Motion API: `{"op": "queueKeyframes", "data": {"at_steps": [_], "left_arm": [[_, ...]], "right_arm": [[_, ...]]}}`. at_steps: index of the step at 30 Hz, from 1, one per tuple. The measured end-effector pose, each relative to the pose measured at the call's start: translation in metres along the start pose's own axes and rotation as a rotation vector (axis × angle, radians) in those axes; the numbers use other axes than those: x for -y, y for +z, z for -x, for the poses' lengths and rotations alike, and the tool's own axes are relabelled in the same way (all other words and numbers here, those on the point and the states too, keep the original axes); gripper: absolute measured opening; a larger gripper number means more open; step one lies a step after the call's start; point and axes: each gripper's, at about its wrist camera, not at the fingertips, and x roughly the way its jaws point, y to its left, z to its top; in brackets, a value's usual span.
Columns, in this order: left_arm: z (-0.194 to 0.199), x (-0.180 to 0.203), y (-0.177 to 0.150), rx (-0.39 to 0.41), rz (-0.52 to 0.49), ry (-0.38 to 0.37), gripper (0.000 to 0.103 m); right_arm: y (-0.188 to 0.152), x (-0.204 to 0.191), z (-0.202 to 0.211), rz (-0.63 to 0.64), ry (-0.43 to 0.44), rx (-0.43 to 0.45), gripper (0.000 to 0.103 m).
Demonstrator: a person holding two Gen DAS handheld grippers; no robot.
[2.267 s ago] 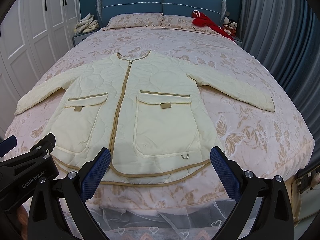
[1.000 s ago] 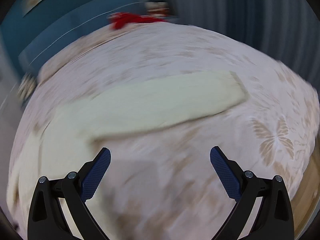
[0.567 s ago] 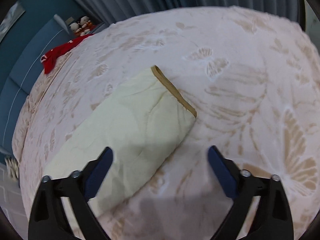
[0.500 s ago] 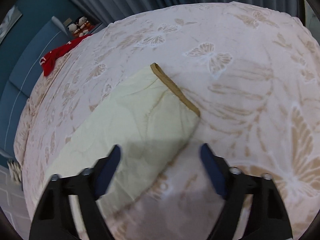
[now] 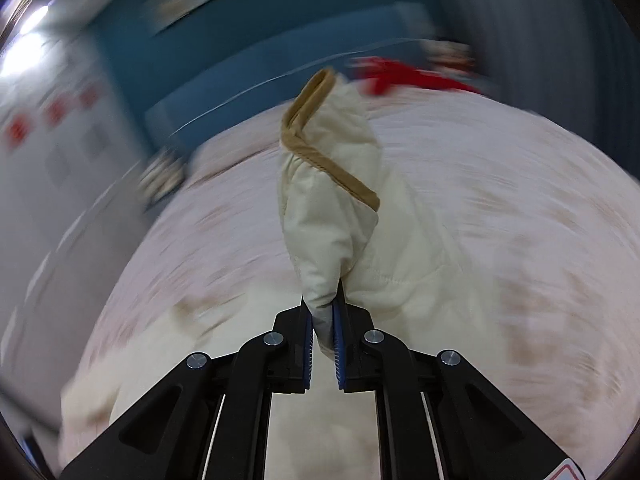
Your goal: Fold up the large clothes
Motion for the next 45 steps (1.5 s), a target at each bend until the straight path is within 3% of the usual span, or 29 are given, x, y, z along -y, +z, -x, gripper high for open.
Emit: {"op": "queueKeyframes", "data": {"at_steps": [4, 9, 12, 14, 17, 20, 23, 26, 29, 30, 31, 34, 36, 37, 38, 42, 43, 45], "left_arm": [[0.008, -0.017, 0.008, 0.020, 0.036, -0.024, 0.098], [0.008, -0.042, 0.021, 0.018, 0.112, -0.077, 0.098], [-0.003, -0.050, 0.023, -0.016, 0.164, -0.135, 0.098], [-0.016, -0.053, 0.024, -0.059, 0.212, -0.197, 0.098], [-0.040, -0.051, 0.021, -0.129, 0.282, -0.278, 0.098], [-0.064, -0.037, 0.019, -0.190, 0.334, -0.353, 0.098], [-0.086, -0.013, 0.017, -0.240, 0.347, -0.412, 0.098], [-0.095, 0.009, 0.019, -0.248, 0.316, -0.426, 0.095], [-0.102, 0.027, 0.025, -0.275, 0.257, -0.453, 0.058], [-0.103, 0.029, 0.028, -0.281, 0.247, -0.451, 0.038], [-0.103, 0.031, 0.031, -0.277, 0.232, -0.436, 0.024], [-0.095, 0.025, 0.045, -0.229, 0.203, -0.431, 0.011], [-0.085, 0.019, 0.057, -0.174, 0.171, -0.408, 0.008], [-0.082, 0.017, 0.060, -0.153, 0.165, -0.396, 0.007], [-0.075, 0.012, 0.065, -0.122, 0.158, -0.387, 0.006], [-0.063, 0.000, 0.069, -0.048, 0.126, -0.326, 0.006], [-0.070, 0.001, 0.063, -0.057, 0.091, -0.283, 0.006], [-0.091, 0.001, 0.049, -0.113, 0.068, -0.239, 0.006]], "right_arm": [[-0.052, -0.130, -0.040, 0.222, 0.141, -0.123, 0.009], [-0.137, -0.213, -0.095, 0.384, 0.221, -0.317, 0.010], [-0.183, -0.241, -0.116, 0.473, 0.216, -0.405, 0.027], [-0.198, -0.244, -0.116, 0.485, 0.216, -0.434, 0.048], [-0.192, -0.216, -0.086, 0.397, 0.244, -0.393, 0.066], [-0.184, -0.175, -0.054, 0.278, 0.224, -0.338, 0.070], [-0.182, -0.119, -0.023, 0.124, 0.128, -0.299, 0.071], [-0.166, -0.046, -0.012, -0.114, 0.038, -0.275, 0.071], [-0.150, 0.014, -0.017, -0.316, 0.004, -0.230, 0.072], [-0.146, 0.028, -0.022, -0.362, -0.013, -0.219, 0.072], [-0.140, 0.044, -0.031, -0.416, -0.019, -0.210, 0.071], [-0.136, 0.067, -0.061, -0.508, -0.011, -0.227, 0.062], [-0.137, 0.074, -0.074, -0.533, 0.000, -0.249, 0.043], [-0.135, 0.071, -0.084, -0.532, 0.008, -0.270, 0.016], [-0.133, 0.069, -0.083, -0.525, 0.025, -0.267, 0.007], [-0.116, 0.024, -0.055, -0.341, 0.054, -0.100, 0.006], [-0.121, 0.017, -0.057, -0.291, 0.030, -0.101, 0.006], [-0.137, 0.020, -0.081, -0.246, -0.053, -0.195, 0.006]]}}
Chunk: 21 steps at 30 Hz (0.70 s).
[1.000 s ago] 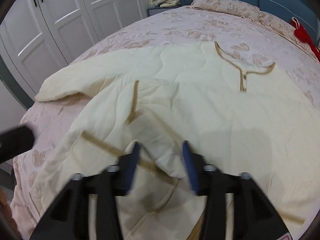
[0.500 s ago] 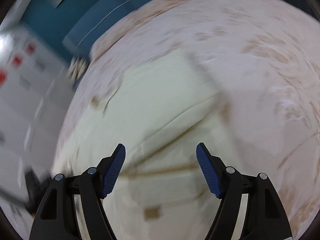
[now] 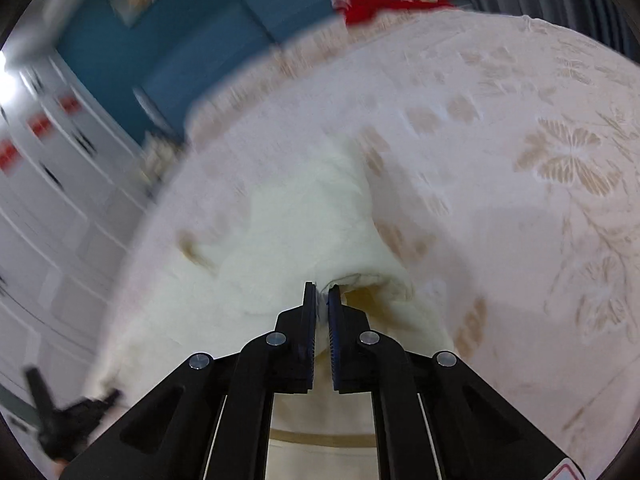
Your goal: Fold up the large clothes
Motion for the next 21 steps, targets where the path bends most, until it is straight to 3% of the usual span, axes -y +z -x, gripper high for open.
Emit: {"op": "queueKeyframes", "data": {"at_steps": [2, 6, 9, 10, 11, 13, 15, 17, 19, 21], "left_arm": [[-0.028, -0.004, -0.019, -0.062, -0.014, 0.038, 0.006], [-0.031, 0.009, -0.037, 0.013, -0.143, 0.130, 0.007], [-0.028, 0.009, -0.036, 0.028, -0.165, 0.146, 0.009], [-0.023, 0.005, -0.034, 0.029, -0.155, 0.141, 0.014], [-0.014, 0.002, -0.032, 0.039, -0.144, 0.139, 0.018], [0.013, 0.002, -0.031, 0.103, -0.121, 0.155, 0.042], [0.041, -0.001, -0.030, 0.181, -0.101, 0.161, 0.051], [0.060, 0.007, -0.023, 0.230, -0.080, 0.128, 0.055], [0.055, 0.021, -0.019, 0.207, -0.097, 0.073, 0.055], [0.035, 0.039, -0.021, 0.161, -0.150, 0.071, 0.055]], "right_arm": [[-0.013, 0.014, -0.030, -0.011, -0.072, -0.076, 0.005], [-0.023, 0.016, -0.043, 0.014, -0.098, -0.084, 0.005], [-0.018, 0.011, -0.039, 0.034, -0.133, -0.102, 0.012], [-0.015, 0.008, -0.028, 0.024, -0.159, -0.084, 0.023], [-0.019, 0.010, -0.008, 0.021, -0.172, -0.059, 0.026], [-0.021, 0.003, 0.028, 0.043, -0.219, 0.021, 0.026], [-0.027, -0.012, 0.049, 0.083, -0.204, 0.066, 0.026], [-0.032, -0.038, 0.055, 0.152, -0.147, 0.054, 0.026], [-0.041, -0.069, 0.046, 0.237, -0.097, 0.012, 0.026], [-0.055, -0.100, 0.027, 0.334, -0.067, -0.025, 0.021]]}}
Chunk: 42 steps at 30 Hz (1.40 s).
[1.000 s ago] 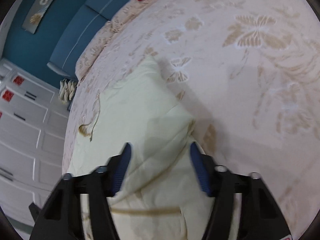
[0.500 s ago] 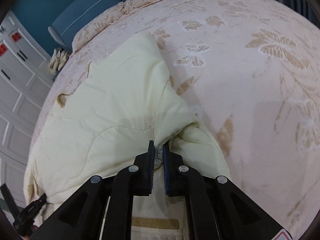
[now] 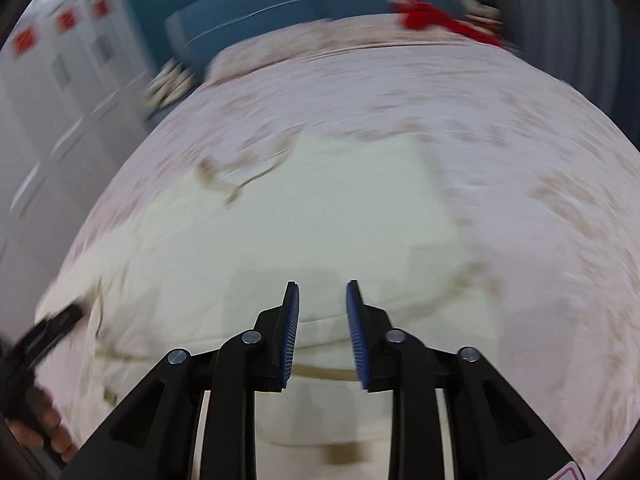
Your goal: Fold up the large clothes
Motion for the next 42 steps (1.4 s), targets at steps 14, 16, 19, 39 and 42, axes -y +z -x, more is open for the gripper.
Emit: {"op": "queueKeyframes", "data": {"at_steps": [14, 16, 19, 39, 42], "left_arm": [[-0.067, 0.022, -0.049, -0.045, -0.114, 0.067, 0.056], [-0.069, 0.022, -0.051, -0.027, -0.119, 0.070, 0.056], [-0.070, 0.022, -0.054, 0.000, -0.121, 0.068, 0.057], [0.030, -0.299, 0.023, 0.109, 0.618, 0.021, 0.096], [0.028, -0.388, 0.025, 0.133, 0.783, 0.112, 0.095]], "right_arm": [[-0.041, -0.031, -0.086, 0.126, -0.032, -0.078, 0.016], [-0.045, -0.036, -0.087, 0.143, -0.049, -0.054, 0.016], [-0.047, -0.038, -0.087, 0.140, -0.049, -0.037, 0.016], [-0.088, -0.039, 0.021, 0.046, -0.061, -0.087, 0.058], [-0.112, -0.045, 0.031, 0.046, -0.059, -0.148, 0.058]]}}
